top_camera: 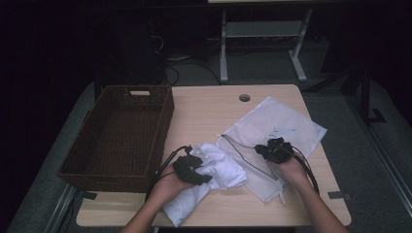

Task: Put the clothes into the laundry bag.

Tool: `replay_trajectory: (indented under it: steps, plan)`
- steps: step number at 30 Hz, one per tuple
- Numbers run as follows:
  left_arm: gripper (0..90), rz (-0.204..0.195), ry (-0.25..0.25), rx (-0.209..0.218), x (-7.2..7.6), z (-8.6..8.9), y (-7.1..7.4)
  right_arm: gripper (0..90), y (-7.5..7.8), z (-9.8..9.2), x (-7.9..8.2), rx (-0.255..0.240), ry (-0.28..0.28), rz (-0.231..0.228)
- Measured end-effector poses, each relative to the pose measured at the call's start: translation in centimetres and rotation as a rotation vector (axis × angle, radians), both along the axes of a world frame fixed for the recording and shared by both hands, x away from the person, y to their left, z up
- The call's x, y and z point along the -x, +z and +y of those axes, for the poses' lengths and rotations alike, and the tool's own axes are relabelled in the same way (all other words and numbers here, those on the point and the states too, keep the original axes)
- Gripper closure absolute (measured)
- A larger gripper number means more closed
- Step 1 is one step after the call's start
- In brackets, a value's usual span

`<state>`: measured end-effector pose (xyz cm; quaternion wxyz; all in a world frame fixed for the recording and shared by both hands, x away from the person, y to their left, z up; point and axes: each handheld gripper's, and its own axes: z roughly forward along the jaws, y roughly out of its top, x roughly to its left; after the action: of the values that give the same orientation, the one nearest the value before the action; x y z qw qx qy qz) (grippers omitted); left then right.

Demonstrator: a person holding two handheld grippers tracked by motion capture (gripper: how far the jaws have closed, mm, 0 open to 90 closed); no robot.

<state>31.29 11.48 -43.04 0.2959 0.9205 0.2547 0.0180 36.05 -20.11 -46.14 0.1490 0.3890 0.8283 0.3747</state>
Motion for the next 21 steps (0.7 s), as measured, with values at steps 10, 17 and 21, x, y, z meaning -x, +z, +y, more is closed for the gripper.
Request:
replay_trajectory:
  steps: [10, 17, 21]
  plan:
    - [57.9, 0.000, 0.001, 0.000, 0.0, 0.0, 0.0, 64.5, -1.1, 0.8, 0.0, 0.014, 0.045, 0.010]
    - [57.9, 0.000, 0.000, 0.000, 0.0, 0.0, 0.0, 77.4, -1.3, 0.9, 0.0, 0.033, 0.040, 0.003]
    - [57.9, 0.000, 0.001, -0.001, 0.0, 0.0, 0.0, 84.4, -1.3, 0.9, 0.1, 0.040, 0.042, -0.011]
